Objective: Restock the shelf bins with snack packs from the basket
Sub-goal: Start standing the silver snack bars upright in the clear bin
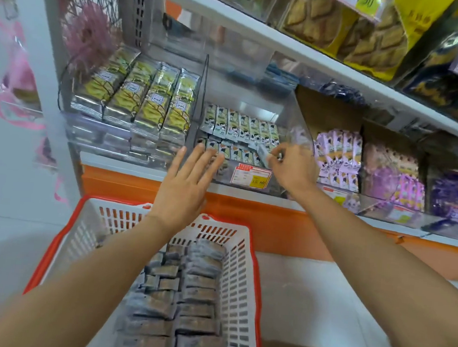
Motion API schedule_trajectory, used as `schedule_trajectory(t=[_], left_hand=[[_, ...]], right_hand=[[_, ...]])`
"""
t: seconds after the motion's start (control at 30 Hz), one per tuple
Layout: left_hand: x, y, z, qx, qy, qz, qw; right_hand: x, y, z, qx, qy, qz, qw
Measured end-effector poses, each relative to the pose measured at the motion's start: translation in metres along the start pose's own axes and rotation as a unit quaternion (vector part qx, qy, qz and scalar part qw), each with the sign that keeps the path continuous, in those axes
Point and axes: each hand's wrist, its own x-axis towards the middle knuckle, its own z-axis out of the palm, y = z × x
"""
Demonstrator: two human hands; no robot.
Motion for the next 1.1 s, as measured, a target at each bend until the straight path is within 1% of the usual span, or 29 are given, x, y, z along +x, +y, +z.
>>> schedule_trajectory(t=[0.13,0.3,0.5,0.57,0.6,0.63,0.7,0.77,0.83,0.9,0.97,1.03,1.1], left_hand=[[-0.001,-0.001,0.003,0.009,0.009,0.001,1.000],[-0.001,-0.003,0.004,0.003,0.005,0.013,1.000],[-0.001,-0.003,0.002,0.006,0.015,0.017,1.000],[-0.001,-0.003,0.001,0.006,0.007,0.017,1.000],[-0.001,-0.002,0.000,0.006,0.001,0.015,1.000],[-0.001,-0.001,0.000,0.004,-0.002,0.011,1.000],[-0.001,0.001,-0.002,-0.005,0.001,0.004,1.000],[-0.002,0.003,-0.005,-0.008,0.004,0.001,1.000],[-0.007,0.003,-0.007,-0.007,0.008,0.001,1.000],[-0.017,0.003,-0.007,-0.010,0.004,-0.002,1.000],[-0.028,0.002,-0.005,-0.016,-0.003,-0.010,1.000],[-0.039,0.003,-0.003,-0.013,-0.022,-0.011,1.000],[-0.047,0.003,0.002,-0.004,-0.054,-0.006,0.998]], right_hand=[[0.003,-0.013,-0.004,-0.037,-0.041,0.008,0.998],[0.022,-0.014,0.000,-0.063,-0.135,0.075,0.986],[0.035,-0.005,0.006,-0.046,-0.191,0.087,0.977],[0.032,-0.003,0.003,-0.033,-0.185,0.081,0.979],[0.028,-0.002,0.001,-0.019,-0.166,0.069,0.983],[0.024,-0.001,-0.001,0.006,-0.138,0.052,0.989],[0.010,0.001,-0.003,0.100,-0.084,0.009,0.991],[-0.006,-0.001,-0.004,0.209,-0.058,-0.041,0.975],[-0.026,-0.004,-0.006,0.276,-0.036,-0.097,0.955],[-0.047,-0.009,-0.010,0.309,-0.005,-0.146,0.940],[-0.068,-0.011,-0.007,0.322,0.018,-0.175,0.930],[-0.088,-0.012,0.004,0.334,0.011,-0.198,0.921],[-0.106,-0.012,0.023,0.328,-0.025,-0.218,0.919]])
